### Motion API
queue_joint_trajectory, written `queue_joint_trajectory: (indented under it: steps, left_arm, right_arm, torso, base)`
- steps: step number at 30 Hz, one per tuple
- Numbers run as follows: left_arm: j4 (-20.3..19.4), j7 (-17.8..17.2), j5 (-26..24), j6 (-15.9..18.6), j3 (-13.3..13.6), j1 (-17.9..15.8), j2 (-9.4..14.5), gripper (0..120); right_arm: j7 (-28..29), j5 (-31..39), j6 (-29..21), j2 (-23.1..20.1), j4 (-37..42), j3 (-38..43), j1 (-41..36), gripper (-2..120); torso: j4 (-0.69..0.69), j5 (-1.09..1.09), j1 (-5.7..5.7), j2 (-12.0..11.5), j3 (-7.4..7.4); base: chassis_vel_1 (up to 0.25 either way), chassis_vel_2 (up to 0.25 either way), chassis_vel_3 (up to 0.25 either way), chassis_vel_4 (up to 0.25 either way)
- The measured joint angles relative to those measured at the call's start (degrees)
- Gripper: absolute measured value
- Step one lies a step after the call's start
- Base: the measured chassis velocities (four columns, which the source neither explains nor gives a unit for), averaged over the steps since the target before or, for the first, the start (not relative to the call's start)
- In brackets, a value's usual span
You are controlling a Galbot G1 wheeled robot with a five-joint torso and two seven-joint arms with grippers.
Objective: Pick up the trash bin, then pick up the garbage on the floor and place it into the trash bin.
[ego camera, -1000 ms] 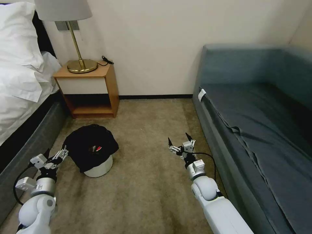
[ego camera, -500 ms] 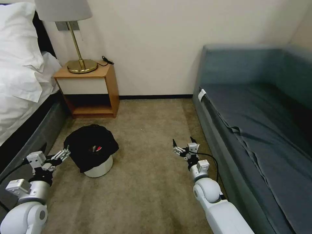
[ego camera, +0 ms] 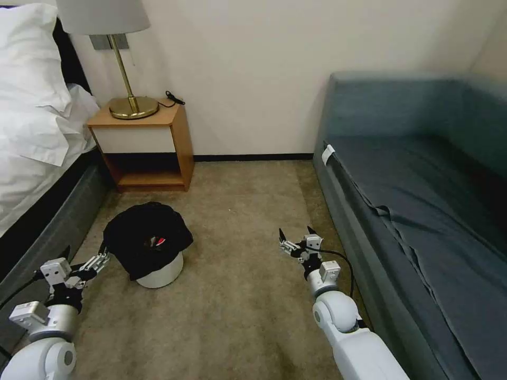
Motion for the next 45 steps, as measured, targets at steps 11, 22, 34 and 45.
queue_joint_trajectory:
  steps: [11, 22, 34, 45]
  left_arm:
    - [0.1, 0.0, -0.1, 0.0, 0.0, -0.1, 0.0, 100]
    - [0.1, 0.1, -0.2, -0.1, 0.1, -0.1, 0.0, 100]
    - [0.1, 0.1, -0.2, -0.1, 0.1, -0.1, 0.0, 100]
    - [0.1, 0.1, -0.2, -0.1, 0.1, -0.1, 0.0, 100]
  right_arm:
    - [-0.1, -0.1, 0.0, 0.0, 0.0, 0.0, 0.0, 100]
    - [-0.1, -0.1, 0.1, 0.0, 0.0, 0.0, 0.0, 100]
    - [-0.1, -0.1, 0.1, 0.0, 0.0, 0.0, 0.0, 100]
    - [-0.1, -0.1, 0.2, 0.0, -0.1, 0.0, 0.1, 100]
  torso:
    - [0.00, 0.00, 0.00, 0.0, 0.00]
    - [0.00, 0.00, 0.00, 0.0, 0.00]
    - [0.00, 0.00, 0.00, 0.0, 0.00]
    - [0.00, 0.00, 0.00, 0.0, 0.00]
  base:
    - [0.000, 0.000, 0.000, 0.000]
    - [0.000, 0.000, 0.000, 0.000]
    - [0.000, 0.000, 0.000, 0.000]
    - [0.000, 0.000, 0.000, 0.000]
